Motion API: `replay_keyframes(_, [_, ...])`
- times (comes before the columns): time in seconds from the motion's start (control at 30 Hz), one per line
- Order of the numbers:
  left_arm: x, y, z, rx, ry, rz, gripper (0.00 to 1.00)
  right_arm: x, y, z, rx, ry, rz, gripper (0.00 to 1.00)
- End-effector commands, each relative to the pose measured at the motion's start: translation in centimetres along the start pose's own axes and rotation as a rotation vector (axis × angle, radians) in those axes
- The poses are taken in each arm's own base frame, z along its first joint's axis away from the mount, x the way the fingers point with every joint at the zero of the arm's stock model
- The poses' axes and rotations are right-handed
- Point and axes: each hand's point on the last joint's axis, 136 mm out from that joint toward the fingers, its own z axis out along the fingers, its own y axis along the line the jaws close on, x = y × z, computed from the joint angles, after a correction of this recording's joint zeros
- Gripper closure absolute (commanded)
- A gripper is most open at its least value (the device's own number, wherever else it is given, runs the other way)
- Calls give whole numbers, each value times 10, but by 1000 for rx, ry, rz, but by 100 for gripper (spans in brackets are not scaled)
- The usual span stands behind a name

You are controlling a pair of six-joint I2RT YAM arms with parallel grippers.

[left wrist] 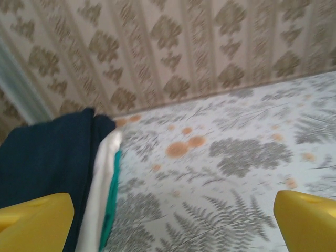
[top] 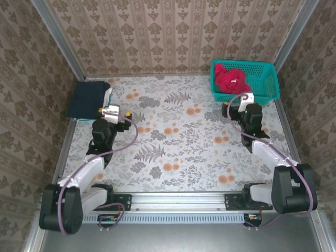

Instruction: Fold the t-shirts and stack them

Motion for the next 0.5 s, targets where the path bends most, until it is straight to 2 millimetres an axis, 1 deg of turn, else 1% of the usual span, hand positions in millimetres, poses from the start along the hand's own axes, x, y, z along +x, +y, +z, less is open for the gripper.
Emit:
replay_keyframes(0.0, [-5,-36,-10,130,38,47,0,-11,-2,6,24,113,23,0])
replay_keyframes(0.07, [-15,-58,-15,200,24,59,0,-28,-4,20,35,136,31,0])
replay_keyframes(0.13, [-20,-82,-22,273,15,68,0,-36,-7,42,48,171,42,0])
replay_keyframes(0.17, [-21,-97,-26,318,12,74,0,-40,-10,53,58,191,52,0])
replay_keyframes(0.27, [-15,-130,-35,411,37,105,0,-49,-18,85,84,227,80,0])
replay_keyframes(0.37, [-9,-154,-43,468,56,109,0,-48,-27,117,112,265,112,0])
replay_keyframes(0.47, [-3,-167,-47,490,72,115,0,-33,-35,150,136,317,129,0])
